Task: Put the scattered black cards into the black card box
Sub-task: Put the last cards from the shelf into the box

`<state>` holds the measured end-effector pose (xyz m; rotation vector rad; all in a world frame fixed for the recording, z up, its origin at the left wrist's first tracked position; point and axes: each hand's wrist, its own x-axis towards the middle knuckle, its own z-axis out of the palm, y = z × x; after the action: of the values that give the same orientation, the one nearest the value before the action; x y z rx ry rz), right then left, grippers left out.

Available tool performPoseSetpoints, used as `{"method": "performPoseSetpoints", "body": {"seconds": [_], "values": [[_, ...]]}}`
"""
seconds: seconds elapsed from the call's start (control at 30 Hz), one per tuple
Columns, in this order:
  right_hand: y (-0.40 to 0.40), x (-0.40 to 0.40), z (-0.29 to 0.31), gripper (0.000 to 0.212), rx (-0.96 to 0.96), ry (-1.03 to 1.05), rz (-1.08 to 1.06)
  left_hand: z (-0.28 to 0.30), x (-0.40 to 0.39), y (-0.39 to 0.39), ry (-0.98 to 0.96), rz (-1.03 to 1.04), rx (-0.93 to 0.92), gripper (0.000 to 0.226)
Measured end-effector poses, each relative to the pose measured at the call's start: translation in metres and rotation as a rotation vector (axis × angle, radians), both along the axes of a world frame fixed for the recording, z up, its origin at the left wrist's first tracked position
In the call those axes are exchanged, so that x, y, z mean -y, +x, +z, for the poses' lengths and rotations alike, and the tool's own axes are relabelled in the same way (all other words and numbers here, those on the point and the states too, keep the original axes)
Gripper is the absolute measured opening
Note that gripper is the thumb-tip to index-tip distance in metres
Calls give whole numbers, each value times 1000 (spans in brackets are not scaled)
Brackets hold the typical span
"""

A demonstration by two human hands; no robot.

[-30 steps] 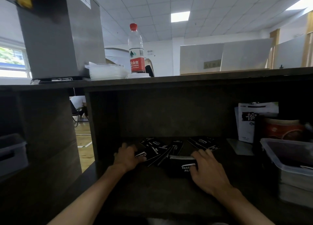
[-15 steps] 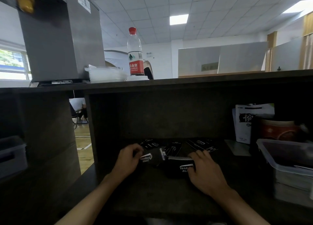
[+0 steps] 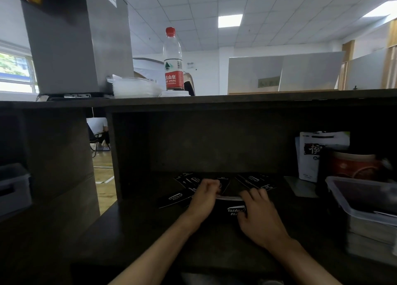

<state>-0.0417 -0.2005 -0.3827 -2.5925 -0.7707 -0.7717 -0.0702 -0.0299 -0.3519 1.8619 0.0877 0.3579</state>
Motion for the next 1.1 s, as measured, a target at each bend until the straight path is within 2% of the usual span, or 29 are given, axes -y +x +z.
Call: {"method": "performPoseSetpoints", "body": {"seconds": [0.07, 0.13, 0.17, 0.23, 0.3, 0.4, 0.43, 0.53, 0.6, 0.7, 0.77, 0.87, 0.9, 0.93, 0.97, 1.0, 1.07, 1.1], "values": [[-1, 0, 1, 44, -7, 5, 6, 3, -37, 7, 437, 189, -45, 23], [-1, 0, 1, 44, -12, 4, 5, 1, -80, 7, 855, 360, -240, 42], [0, -1, 1, 43, -15, 4, 1, -1, -99, 5, 948, 390, -364, 53], [1, -2, 1, 43, -15, 3, -4, -6, -124, -1, 976, 359, -509, 69], [2, -2, 2, 44, -21, 3, -8, -9, -135, -5, 906, 334, -445, 66], [0, -1, 3, 45, -30, -4, -11, -8, -135, -8, 610, 381, -118, 23], [-1, -1, 3, 46, -30, -6, -13, -7, -131, -9, 524, 391, 1, 16], [-2, -1, 2, 54, -35, 4, -13, 4, -103, -13, 456, 263, 232, 19], [-1, -1, 2, 66, -49, 16, -4, 7, -76, -13, 433, 87, 230, 25], [-1, 0, 2, 76, -68, 32, 10, 2, -34, -14, 316, -104, 108, 36], [-1, -1, 1, 66, -45, 7, 3, -3, -14, -10, 137, -142, 16, 41], [0, -1, 1, 51, -46, -6, -12, 0, -5, -8, -245, -155, -135, 36], [1, -1, 1, 50, -50, -13, -15, 2, -10, -7, -286, -134, -132, 33], [2, -1, 1, 50, -52, -25, -17, 4, -18, -5, -190, -59, -90, 30], [2, -1, 1, 51, -55, -32, -18, 6, -31, -2, -13, 66, -36, 26], [2, -1, 1, 51, -59, -27, -15, 6, -45, 1, 261, 189, -23, 24], [2, -1, 1, 53, -66, -9, -13, 0, -67, 3, 774, 328, -205, 42], [1, -2, 2, 54, -68, -9, -14, -4, -77, 3, 903, 340, -312, 55]]}}
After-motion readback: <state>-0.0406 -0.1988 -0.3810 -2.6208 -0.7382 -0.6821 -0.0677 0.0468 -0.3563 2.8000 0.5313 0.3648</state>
